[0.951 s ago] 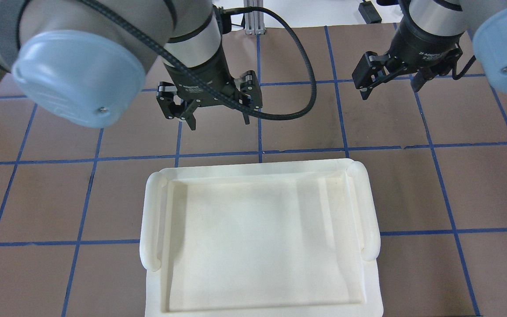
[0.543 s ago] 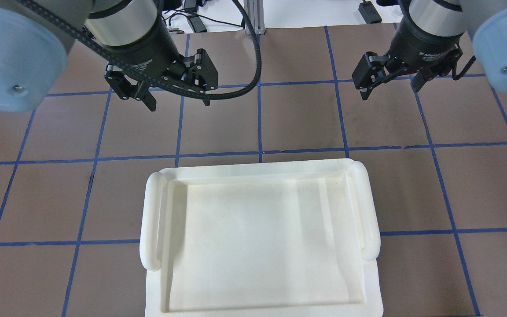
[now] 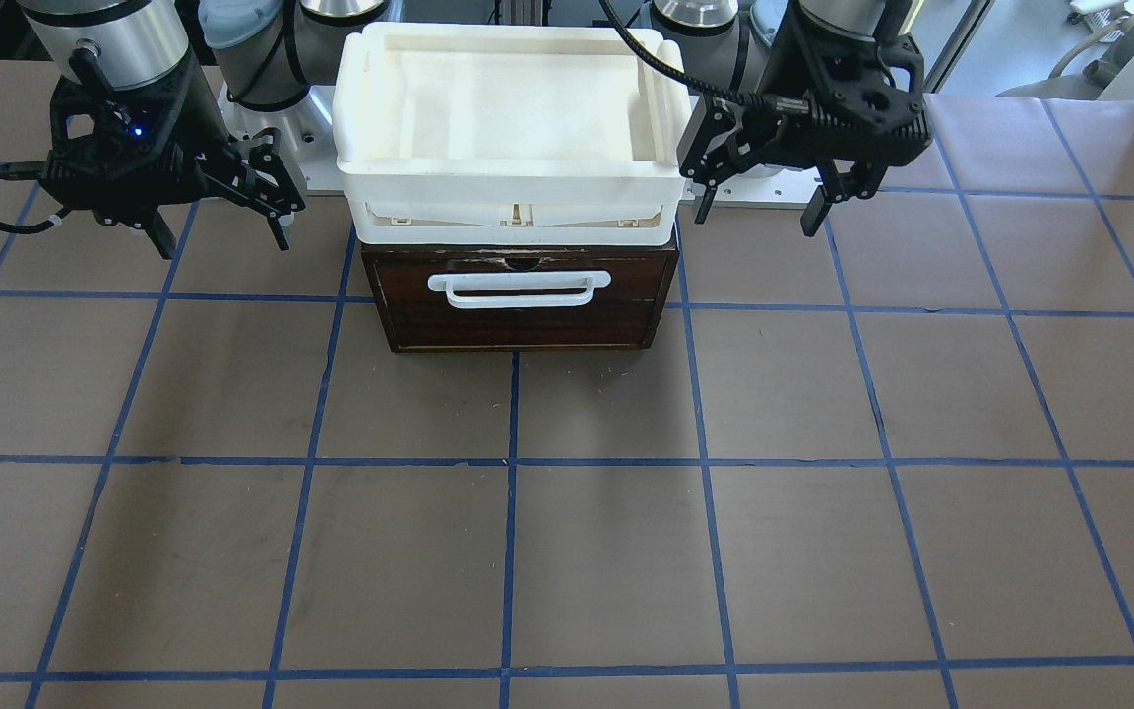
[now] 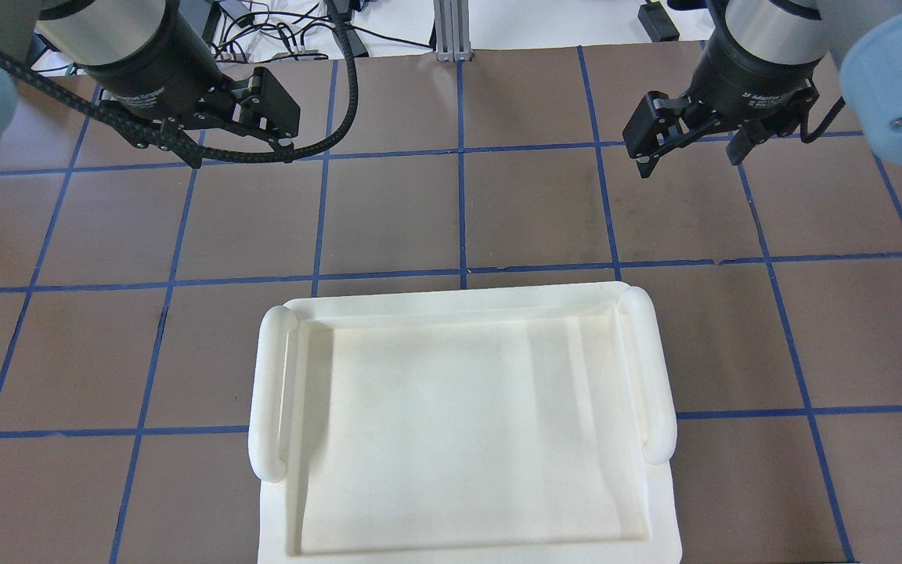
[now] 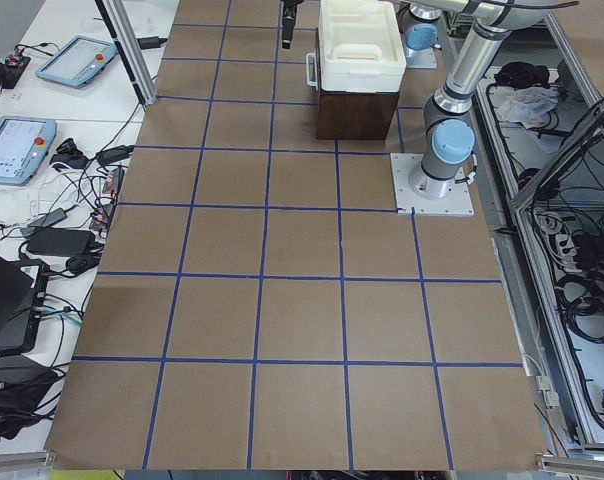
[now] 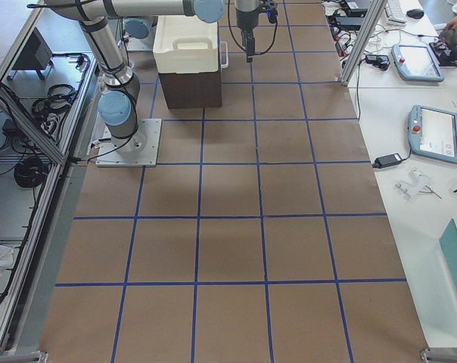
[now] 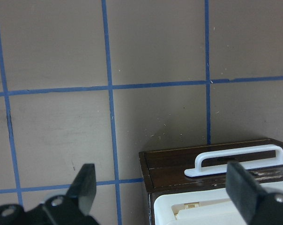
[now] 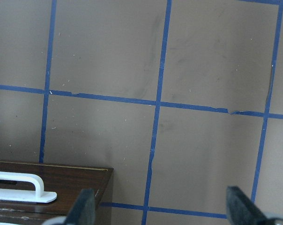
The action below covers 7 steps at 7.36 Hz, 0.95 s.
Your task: Put scissors in drawer and close it
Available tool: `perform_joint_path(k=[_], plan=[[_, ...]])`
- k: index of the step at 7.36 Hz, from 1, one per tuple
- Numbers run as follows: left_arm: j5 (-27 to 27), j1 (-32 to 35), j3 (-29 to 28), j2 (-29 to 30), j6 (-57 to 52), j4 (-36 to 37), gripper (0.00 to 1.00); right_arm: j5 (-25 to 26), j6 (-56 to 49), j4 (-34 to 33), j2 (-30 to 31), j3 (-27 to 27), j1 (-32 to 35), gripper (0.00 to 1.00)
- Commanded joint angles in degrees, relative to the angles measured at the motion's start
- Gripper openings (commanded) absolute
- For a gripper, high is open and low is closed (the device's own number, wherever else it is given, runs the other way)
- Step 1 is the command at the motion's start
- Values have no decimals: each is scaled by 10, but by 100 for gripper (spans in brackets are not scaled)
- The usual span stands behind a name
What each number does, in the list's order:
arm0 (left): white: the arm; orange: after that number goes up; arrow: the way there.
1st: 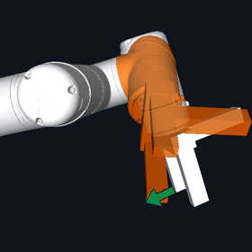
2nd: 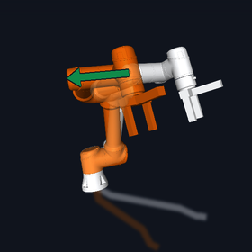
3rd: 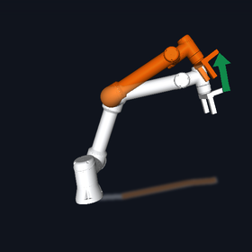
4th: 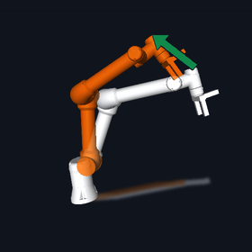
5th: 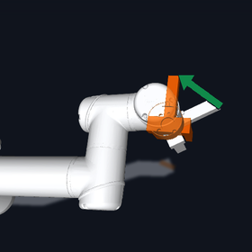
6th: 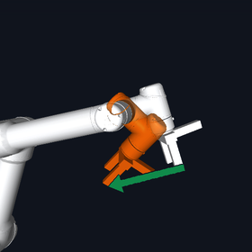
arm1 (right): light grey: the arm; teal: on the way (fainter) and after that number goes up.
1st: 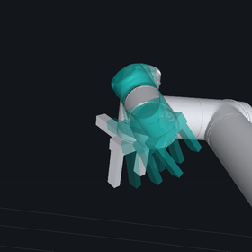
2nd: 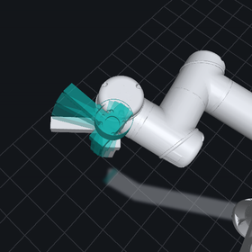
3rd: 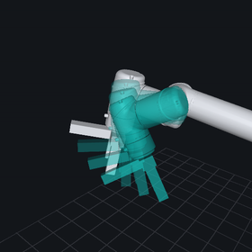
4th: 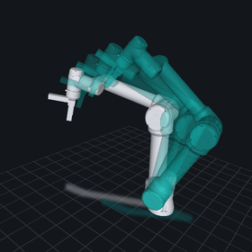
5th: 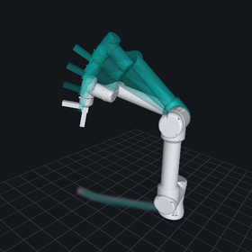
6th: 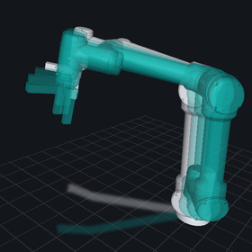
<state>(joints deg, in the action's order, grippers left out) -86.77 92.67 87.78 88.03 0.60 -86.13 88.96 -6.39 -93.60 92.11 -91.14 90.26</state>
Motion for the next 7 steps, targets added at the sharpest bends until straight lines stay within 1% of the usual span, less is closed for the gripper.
perform_joint_path(k=[1, 2, 3, 7], plan=[[-42, 1, 20, 3, -9, 41, 100, -4, 6, 0, 0, 0, 2, 100], [-41, 5, 20, 3, 3, 32, 100, -5, 5, 0, 0, 0, 2, 100], [-25, 5, 16, 6, 19, 26, 100, -4, 4, 0, 0, 0, 2, 100], [-23, 5, 20, -5, 16, 23, 100, -4, 3, -1, 0, 0, 2, 100]])
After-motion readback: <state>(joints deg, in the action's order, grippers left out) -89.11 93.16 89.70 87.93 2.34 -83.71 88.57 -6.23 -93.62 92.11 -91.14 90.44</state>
